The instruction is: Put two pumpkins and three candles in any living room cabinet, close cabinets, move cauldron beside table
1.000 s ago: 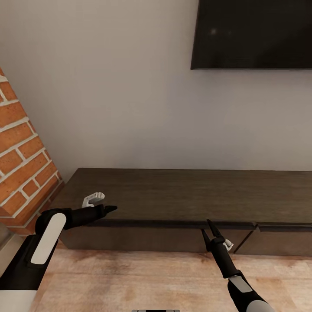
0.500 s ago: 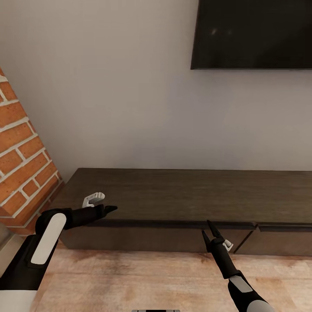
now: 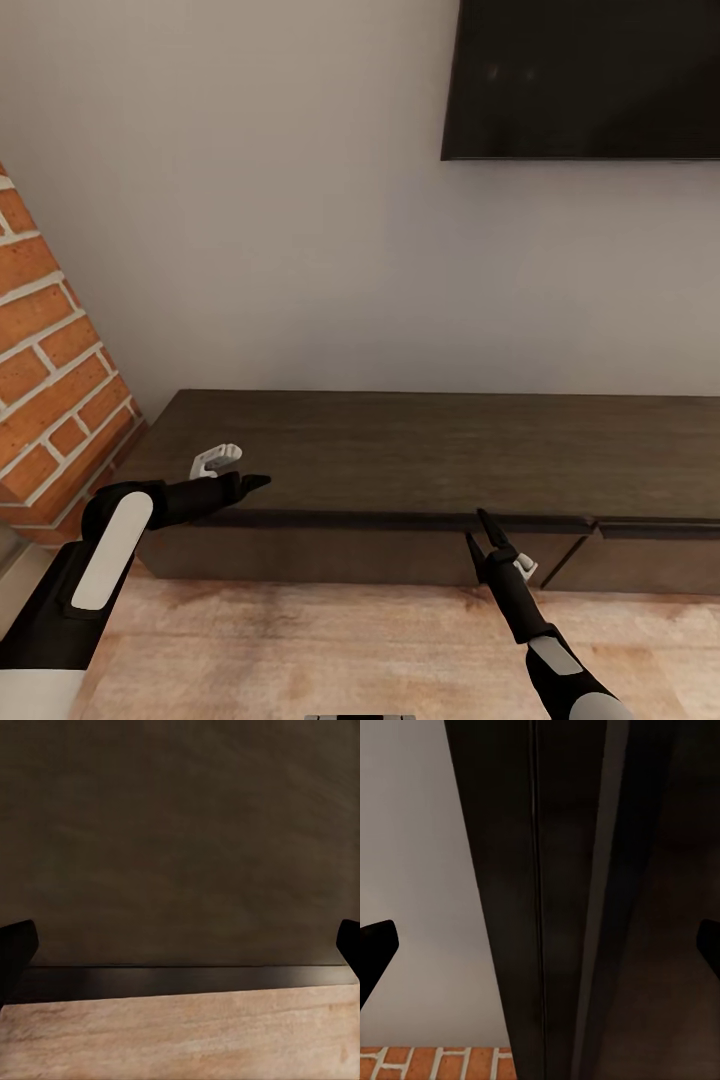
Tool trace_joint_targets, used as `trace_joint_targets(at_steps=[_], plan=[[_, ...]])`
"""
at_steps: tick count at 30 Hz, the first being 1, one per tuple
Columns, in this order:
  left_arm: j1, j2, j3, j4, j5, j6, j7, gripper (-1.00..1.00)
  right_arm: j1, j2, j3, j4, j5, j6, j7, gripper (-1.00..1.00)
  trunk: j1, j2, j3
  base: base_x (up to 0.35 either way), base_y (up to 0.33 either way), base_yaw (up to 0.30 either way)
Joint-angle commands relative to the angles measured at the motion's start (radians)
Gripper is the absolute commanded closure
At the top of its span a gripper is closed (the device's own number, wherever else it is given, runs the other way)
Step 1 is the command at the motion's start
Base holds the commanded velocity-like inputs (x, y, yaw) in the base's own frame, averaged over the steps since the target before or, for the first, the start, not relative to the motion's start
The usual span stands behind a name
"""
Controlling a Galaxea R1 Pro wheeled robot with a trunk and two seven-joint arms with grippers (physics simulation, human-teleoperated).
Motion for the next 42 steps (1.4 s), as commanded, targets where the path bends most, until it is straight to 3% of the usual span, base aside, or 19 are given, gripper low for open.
trace_joint_targets(at_steps=[1, 19, 20, 42], plan=[[0.000, 0.000, -0.001, -0.001, 0.009, 0.003, 0.008, -1.00, 0.000, 0.000, 0.002, 0.001, -0.009, 0.010, 0.002, -1.00, 0.000, 0.000, -0.001, 0.006, 0.000, 0.000], [0.000, 0.002, 0.001, -0.001, 0.009, 0.003, 0.008, -1.00, -0.001, -0.001, 0.003, 0.001, -0.009, 0.011, 0.001, -1.00, 0.000, 0.000, -0.001, 0.001, 0.000, 0.000], [0.000, 0.002, 0.001, -0.001, 0.009, 0.003, 0.008, -1.00, -0.001, -0.001, 0.003, 0.001, -0.009, 0.011, 0.001, 1.00, 0.000, 0.000, -0.001, 0.000, 0.000, 0.000], [0.000, 0.002, 0.001, -0.001, 0.009, 0.003, 0.009, -1.00, -0.001, -0.001, 0.003, 0.001, -0.009, 0.011, -0.021, 1.00, 0.000, 0.000, -0.001, -0.005, 0.000, 0.000]])
